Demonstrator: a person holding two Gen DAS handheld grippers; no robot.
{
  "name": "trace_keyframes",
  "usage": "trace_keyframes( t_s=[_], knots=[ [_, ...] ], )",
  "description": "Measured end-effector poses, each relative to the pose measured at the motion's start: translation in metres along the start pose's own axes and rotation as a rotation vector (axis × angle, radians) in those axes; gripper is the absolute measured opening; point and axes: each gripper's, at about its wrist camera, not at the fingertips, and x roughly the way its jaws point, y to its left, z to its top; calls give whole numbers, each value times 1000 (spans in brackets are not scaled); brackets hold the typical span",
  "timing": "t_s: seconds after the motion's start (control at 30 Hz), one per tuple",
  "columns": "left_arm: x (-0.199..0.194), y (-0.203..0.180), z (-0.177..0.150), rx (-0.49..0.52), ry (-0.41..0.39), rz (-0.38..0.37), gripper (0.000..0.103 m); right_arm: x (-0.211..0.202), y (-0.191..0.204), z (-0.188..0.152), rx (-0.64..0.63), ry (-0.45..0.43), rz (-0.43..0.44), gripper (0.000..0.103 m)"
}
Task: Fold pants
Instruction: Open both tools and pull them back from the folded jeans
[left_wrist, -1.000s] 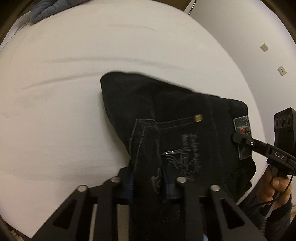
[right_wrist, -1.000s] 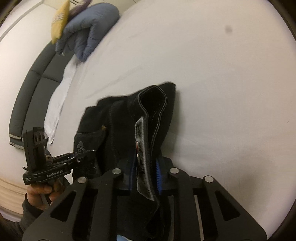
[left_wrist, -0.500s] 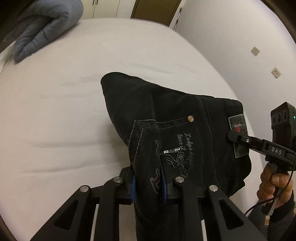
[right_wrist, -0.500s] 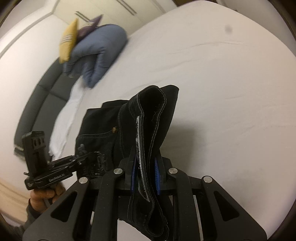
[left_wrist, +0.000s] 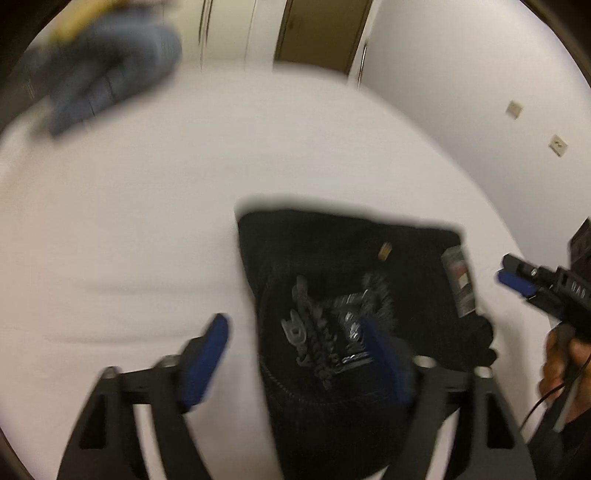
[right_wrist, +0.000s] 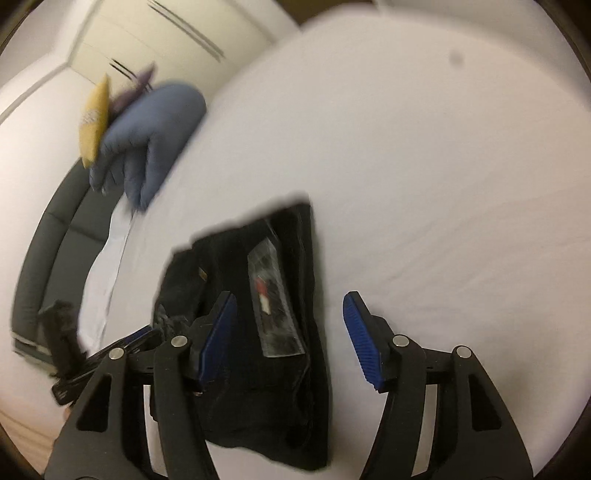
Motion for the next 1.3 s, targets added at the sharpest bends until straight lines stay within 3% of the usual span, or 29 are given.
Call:
trace_keyframes(
  t_s=[0.1, 0.13, 0.17, 0.2, 0.23, 0.33, 0.43, 0.5, 0.6, 0.7, 0.77, 0.87, 0.97, 1.2, 1.3],
  knots=[
    [-81, -14, -2, 73, -277, 131, 103, -69, 48, 3, -155, -240, -104, 63],
    [-103, -22, 1, 89, -365, 170, 103, -87, 60, 1, -188, -304, -119, 71],
    [-121, -28, 5, 90, -434, 210, 103, -111, 77, -2, -220, -390, -137, 85],
    [-138, -26, 16, 82, -498, 245, 103, -142, 97, -9, -254, -510, -148, 90],
    [-161, -33, 13, 72, -559, 276, 103, -163, 110, -14, -273, -595, -150, 103],
    [-215, -22, 19, 41, -690, 294, 103, -222, 151, -33, -327, -813, -177, 103],
    [-260, -8, 23, 18, -790, 274, 103, -260, 187, -50, -387, -912, -205, 103],
    [-280, -2, 16, 5, -798, 288, 103, -282, 204, -60, -429, -961, -210, 103],
    [-301, 0, 3, -14, -777, 329, 103, -302, 225, -66, -475, -945, -196, 103],
    [-299, -7, 2, 36, -656, 446, 103, -315, 235, -76, -462, -905, -219, 103],
    [-299, -11, -5, 48, -613, 483, 103, -320, 246, -92, -430, -868, -220, 103],
    [-276, -3, -11, -30, -492, 443, 103, -333, 238, -117, -395, -814, -205, 103],
    [-254, -4, -20, -47, -353, 397, 103, -315, 230, -121, -342, -690, -241, 103],
    [-200, -11, -49, -40, -151, 355, 103, -257, 187, -142, -212, -334, -371, 103],
    [-179, -16, -55, -26, -89, 343, 103, -240, 167, -150, -198, -262, -380, 103]
  ],
)
